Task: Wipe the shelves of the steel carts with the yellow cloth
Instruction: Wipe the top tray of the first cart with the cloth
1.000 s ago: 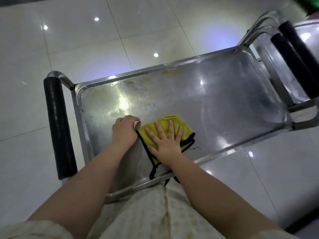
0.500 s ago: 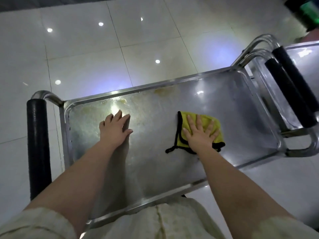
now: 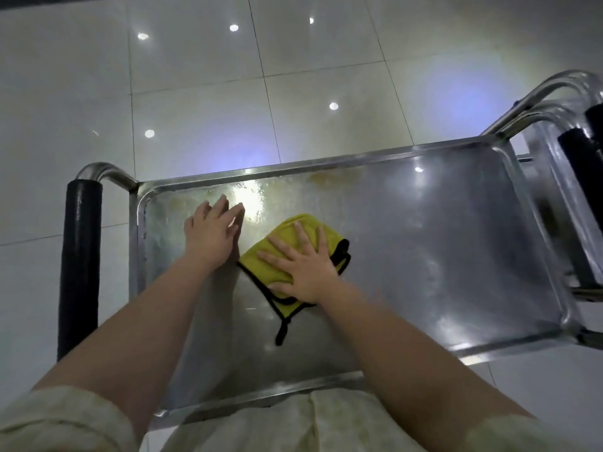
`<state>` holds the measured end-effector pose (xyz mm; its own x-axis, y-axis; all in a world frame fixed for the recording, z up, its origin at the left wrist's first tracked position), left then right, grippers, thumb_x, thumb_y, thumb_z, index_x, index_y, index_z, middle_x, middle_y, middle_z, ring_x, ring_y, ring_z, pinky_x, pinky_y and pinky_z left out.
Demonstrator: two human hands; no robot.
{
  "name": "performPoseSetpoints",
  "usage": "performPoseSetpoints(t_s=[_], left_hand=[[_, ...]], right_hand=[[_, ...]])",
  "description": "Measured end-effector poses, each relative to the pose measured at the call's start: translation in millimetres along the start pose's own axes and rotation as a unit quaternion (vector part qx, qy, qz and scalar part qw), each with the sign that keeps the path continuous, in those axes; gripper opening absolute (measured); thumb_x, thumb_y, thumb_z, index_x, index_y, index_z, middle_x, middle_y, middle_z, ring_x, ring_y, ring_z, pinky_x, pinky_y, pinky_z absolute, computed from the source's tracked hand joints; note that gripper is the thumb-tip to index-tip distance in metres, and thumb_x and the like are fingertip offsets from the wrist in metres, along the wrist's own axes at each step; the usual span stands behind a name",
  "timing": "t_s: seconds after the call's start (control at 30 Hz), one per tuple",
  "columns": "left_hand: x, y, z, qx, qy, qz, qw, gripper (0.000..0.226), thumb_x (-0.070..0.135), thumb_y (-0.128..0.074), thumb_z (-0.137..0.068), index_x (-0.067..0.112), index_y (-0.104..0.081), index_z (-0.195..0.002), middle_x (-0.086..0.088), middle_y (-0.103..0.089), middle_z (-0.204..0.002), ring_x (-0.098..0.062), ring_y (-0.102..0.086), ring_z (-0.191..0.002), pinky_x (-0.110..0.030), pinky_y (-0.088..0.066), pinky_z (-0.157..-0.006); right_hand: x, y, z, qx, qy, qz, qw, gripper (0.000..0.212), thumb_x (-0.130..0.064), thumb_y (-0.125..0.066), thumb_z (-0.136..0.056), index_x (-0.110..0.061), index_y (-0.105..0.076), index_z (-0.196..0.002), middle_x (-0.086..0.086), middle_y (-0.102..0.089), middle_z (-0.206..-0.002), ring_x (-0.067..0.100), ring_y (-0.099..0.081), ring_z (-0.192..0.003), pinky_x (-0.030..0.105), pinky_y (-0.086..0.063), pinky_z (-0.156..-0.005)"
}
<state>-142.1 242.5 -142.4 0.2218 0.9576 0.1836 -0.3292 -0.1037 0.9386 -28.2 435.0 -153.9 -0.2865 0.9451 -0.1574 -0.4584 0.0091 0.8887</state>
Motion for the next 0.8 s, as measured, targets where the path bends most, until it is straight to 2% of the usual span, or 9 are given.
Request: performPoseSetpoints(t_s=[0.1, 0.23, 0.33, 0.37, 0.43, 0.53, 0.67, 0.73, 0.8], left_hand=[[2, -3, -3, -0.01, -0.003, -0.004, 1.0, 0.049, 0.039, -0.05, -0.097, 0.036, -0.038, -0.144, 0.002, -0.026, -0.158, -0.034, -0.019, -0.143, -0.052, -0.022, -0.109], [6, -7, -5, -0.019, 0.004, 0.001, 1.0, 0.05, 0.043, -0.05, -0.096, 0.038, -0.037, -0.144, 0.005, -0.024, -0.158, -0.032, -0.019, -0.143, -0.052, -0.021, -0.109], [6, -6, -6, -0.022, 0.003, 0.006, 1.0, 0.049, 0.048, -0.05, -0.095, 0.042, -0.038, -0.142, 0.009, -0.025, -0.158, -0.028, -0.02, -0.143, -0.051, -0.021, -0.108], [6, -5, -6, -0.022, 0.004, 0.011, 1.0, 0.049, 0.049, -0.052, -0.094, 0.043, -0.039, -0.142, 0.009, -0.026, -0.157, -0.028, -0.021, -0.143, -0.051, -0.021, -0.108], [5, -1, -7, -0.018, 0.012, 0.023, 1.0, 0.048, 0.045, -0.055, -0.093, 0.044, -0.043, -0.139, 0.011, -0.029, -0.156, -0.027, -0.024, -0.142, -0.051, -0.022, -0.107], [4, 6, -11, -0.016, 0.034, 0.056, 0.998, 0.045, 0.033, -0.058, -0.091, 0.045, -0.051, -0.133, 0.015, -0.035, -0.152, -0.025, -0.029, -0.139, -0.049, -0.024, -0.108], [1, 15, -17, 0.024, 0.05, 0.094, 0.994, 0.041, 0.019, -0.053, -0.092, 0.037, -0.058, -0.128, 0.008, -0.047, -0.146, -0.029, -0.04, -0.13, -0.047, -0.033, -0.106], [2, 14, -18, 0.02, 0.041, 0.05, 0.998, 0.044, 0.026, -0.053, -0.094, 0.036, -0.051, -0.137, 0.004, -0.041, -0.15, -0.03, -0.035, -0.134, -0.048, -0.03, -0.106], [4, 11, -19, -0.001, 0.038, 0.015, 0.999, 0.048, 0.033, -0.053, -0.096, 0.037, -0.043, -0.143, 0.003, -0.031, -0.156, -0.029, -0.027, -0.14, -0.048, -0.026, -0.108]], right_hand=[[70, 9, 4, 0.016, -0.162, -0.065, 0.984, 0.071, -0.081, -0.012, -0.083, -0.057, 0.015, -0.144, -0.017, 0.016, -0.16, 0.039, 0.031, -0.14, 0.071, 0.022, -0.102], [156, 14, 27, 0.025, -0.37, -0.189, 0.909, 0.072, -0.082, -0.02, -0.083, -0.06, 0.013, -0.143, -0.02, 0.02, -0.158, 0.039, 0.027, -0.143, 0.069, 0.02, -0.103], [163, 22, 15, 0.027, -0.489, -0.238, 0.839, 0.07, -0.076, -0.018, -0.086, -0.055, 0.011, -0.146, -0.014, 0.019, -0.16, 0.044, 0.027, -0.141, 0.075, 0.015, -0.101], [153, 26, 2, 0.024, -0.495, -0.237, 0.836, 0.07, -0.075, -0.018, -0.086, -0.053, 0.009, -0.148, -0.012, 0.018, -0.161, 0.046, 0.027, -0.14, 0.076, 0.016, -0.099], [118, 32, -26, 0.014, -0.419, -0.203, 0.885, 0.07, -0.074, -0.018, -0.088, -0.051, 0.006, -0.149, -0.009, 0.019, -0.161, 0.05, 0.028, -0.138, 0.076, 0.025, -0.093], [39, 28, -50, 0.005, -0.196, -0.069, 0.978, 0.068, -0.075, -0.01, -0.087, -0.051, 0.009, -0.148, -0.011, 0.019, -0.16, 0.05, 0.036, -0.133, 0.075, 0.027, -0.093], [-33, 12, -38, -0.012, 0.064, 0.048, 0.997, 0.063, -0.072, -0.002, -0.088, -0.052, 0.003, -0.148, -0.012, 0.011, -0.161, 0.048, 0.032, -0.136, 0.074, 0.019, -0.1], [-21, 14, -38, -0.004, 0.09, 0.062, 0.994, 0.065, -0.075, -0.001, -0.086, -0.053, 0.007, -0.147, -0.014, 0.013, -0.16, 0.044, 0.03, -0.138, 0.074, 0.018, -0.1], [14, 21, -45, 0.002, 0.029, 0.033, 0.999, 0.069, -0.079, -0.003, -0.084, -0.054, 0.011, -0.147, -0.015, 0.016, -0.16, 0.041, 0.032, -0.139, 0.076, 0.019, -0.098]])
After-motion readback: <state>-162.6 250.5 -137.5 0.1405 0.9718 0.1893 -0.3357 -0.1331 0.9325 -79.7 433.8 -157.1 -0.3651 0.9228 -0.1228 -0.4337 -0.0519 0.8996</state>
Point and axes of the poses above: each hand's wrist, its own z-axis away from the middle knuckle, its own y-axis out of the back of the hand, x = y × z, the point moved 2 cm from there along -z, towards the middle knuckle
